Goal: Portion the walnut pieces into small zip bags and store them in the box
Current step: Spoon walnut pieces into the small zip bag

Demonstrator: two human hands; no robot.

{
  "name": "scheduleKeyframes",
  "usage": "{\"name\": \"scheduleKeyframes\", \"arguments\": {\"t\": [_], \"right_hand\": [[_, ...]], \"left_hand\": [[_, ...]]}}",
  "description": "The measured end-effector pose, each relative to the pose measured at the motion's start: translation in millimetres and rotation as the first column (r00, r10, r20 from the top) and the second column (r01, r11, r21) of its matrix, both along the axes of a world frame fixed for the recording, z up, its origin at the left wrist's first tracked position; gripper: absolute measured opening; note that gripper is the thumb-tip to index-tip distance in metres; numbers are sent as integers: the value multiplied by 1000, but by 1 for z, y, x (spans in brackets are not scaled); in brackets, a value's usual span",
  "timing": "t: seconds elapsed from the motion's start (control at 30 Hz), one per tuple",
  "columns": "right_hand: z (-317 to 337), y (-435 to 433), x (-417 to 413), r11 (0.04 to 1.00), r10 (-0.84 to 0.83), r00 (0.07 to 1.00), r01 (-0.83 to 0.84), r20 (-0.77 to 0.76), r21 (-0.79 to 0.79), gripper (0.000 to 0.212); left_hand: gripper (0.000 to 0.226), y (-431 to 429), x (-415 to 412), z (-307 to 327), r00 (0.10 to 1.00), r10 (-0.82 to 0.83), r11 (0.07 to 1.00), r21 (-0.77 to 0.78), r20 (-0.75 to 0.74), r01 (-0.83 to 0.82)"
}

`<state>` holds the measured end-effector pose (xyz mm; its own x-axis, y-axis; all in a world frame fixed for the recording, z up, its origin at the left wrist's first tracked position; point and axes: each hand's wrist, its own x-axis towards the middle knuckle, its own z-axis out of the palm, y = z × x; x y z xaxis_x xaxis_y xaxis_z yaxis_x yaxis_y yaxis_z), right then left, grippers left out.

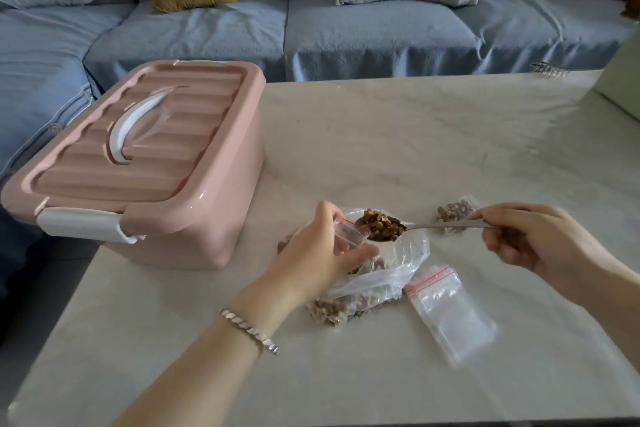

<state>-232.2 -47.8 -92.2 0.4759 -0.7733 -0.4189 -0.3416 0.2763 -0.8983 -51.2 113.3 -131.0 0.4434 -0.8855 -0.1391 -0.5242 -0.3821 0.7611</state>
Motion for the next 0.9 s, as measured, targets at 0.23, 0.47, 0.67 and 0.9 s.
{"name": "scheduleKeyframes", "arguments": {"t": [0.23, 0.47, 0.67, 0.9], "right_hand": [[35, -17, -1, 992, 99, 994, -103, -55, -78, 19], [40, -18, 13, 966, 224, 955, -244, -192, -89, 19], [42, -16, 24, 943, 281, 923, -317, -265, -105, 18], [53, -9, 41, 868, 346, 859, -446, -377, -220, 19]], "left_hand": [[46, -11, -5, -17, 999, -15, 1000, -5, 45, 15], [64, -13, -9, -18, 997, -59, 998, -15, 54, 60], [63, -15, -9, -22, 996, -63, 997, 42, 61, 60], [60, -13, -10, -26, 991, -85, 993, 95, 102, 76]]}}
